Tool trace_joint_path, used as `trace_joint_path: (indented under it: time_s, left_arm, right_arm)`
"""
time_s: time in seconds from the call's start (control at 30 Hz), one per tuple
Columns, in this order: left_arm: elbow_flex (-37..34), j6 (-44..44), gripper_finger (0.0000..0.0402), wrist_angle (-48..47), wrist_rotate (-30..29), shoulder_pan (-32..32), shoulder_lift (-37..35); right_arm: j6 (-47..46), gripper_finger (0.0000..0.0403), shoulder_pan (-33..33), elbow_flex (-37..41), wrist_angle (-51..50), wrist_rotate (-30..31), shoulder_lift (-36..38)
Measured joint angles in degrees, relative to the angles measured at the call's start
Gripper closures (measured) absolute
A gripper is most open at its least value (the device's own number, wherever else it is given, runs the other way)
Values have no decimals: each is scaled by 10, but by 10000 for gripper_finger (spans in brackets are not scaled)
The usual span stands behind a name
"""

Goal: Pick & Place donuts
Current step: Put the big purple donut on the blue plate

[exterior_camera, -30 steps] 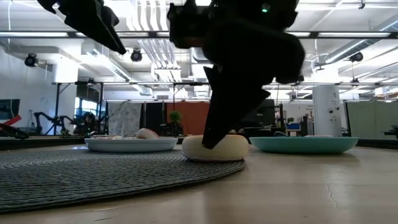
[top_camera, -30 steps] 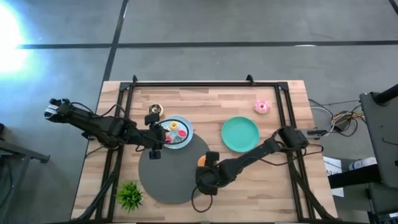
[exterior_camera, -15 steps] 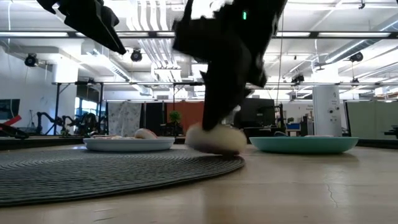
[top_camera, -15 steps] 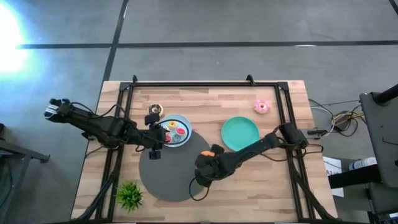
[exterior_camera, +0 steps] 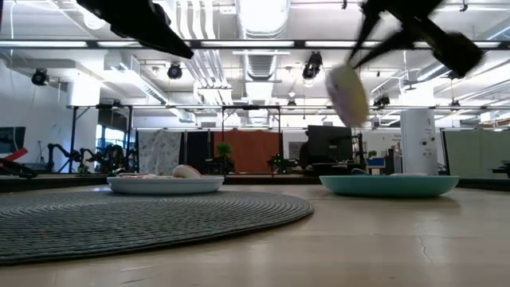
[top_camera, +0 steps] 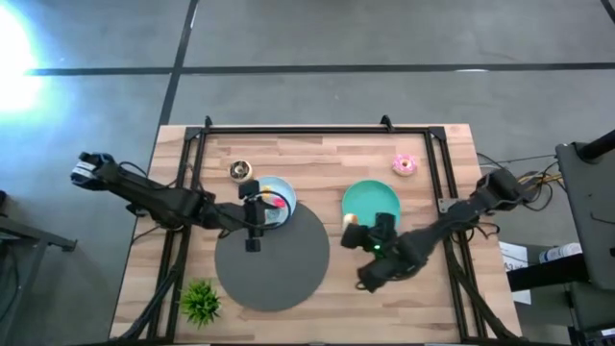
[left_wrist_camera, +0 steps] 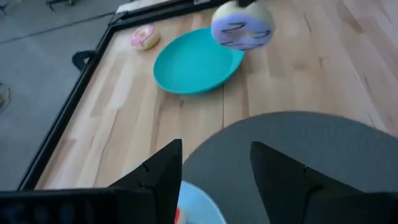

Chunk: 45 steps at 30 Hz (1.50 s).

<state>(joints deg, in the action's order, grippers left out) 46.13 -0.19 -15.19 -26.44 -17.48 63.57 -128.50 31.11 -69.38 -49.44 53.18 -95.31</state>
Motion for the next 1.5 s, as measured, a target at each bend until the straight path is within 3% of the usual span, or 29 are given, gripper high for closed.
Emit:
trace_joint_path:
  time_s: [0.1, 0.33, 0.5, 0.63, 1.1, 1.5]
  left_arm:
    - [-11, 3, 237, 34, 0, 0, 12]
    - [-10, -2, 237, 90, 0, 0, 53]
    - [-10, -25, 237, 234, -29, 9, 88]
    - [-2, -47, 237, 362, -24, 16, 126]
    - [154, -3, 237, 368, -59, 49, 306]
    - [228, -6, 237, 345, -88, 50, 367]
  right_arm:
    - [-23, 394, 1, 65, 61, 13, 23]
    - [-19, 394, -46, 171, 282, 118, 60]
    - [18, 394, -56, 202, 439, 176, 71]
    - [65, 394, -57, 202, 505, 207, 82]
    - [135, 394, -47, 205, 522, 203, 152]
    - [170, 394, -44, 214, 519, 204, 190]
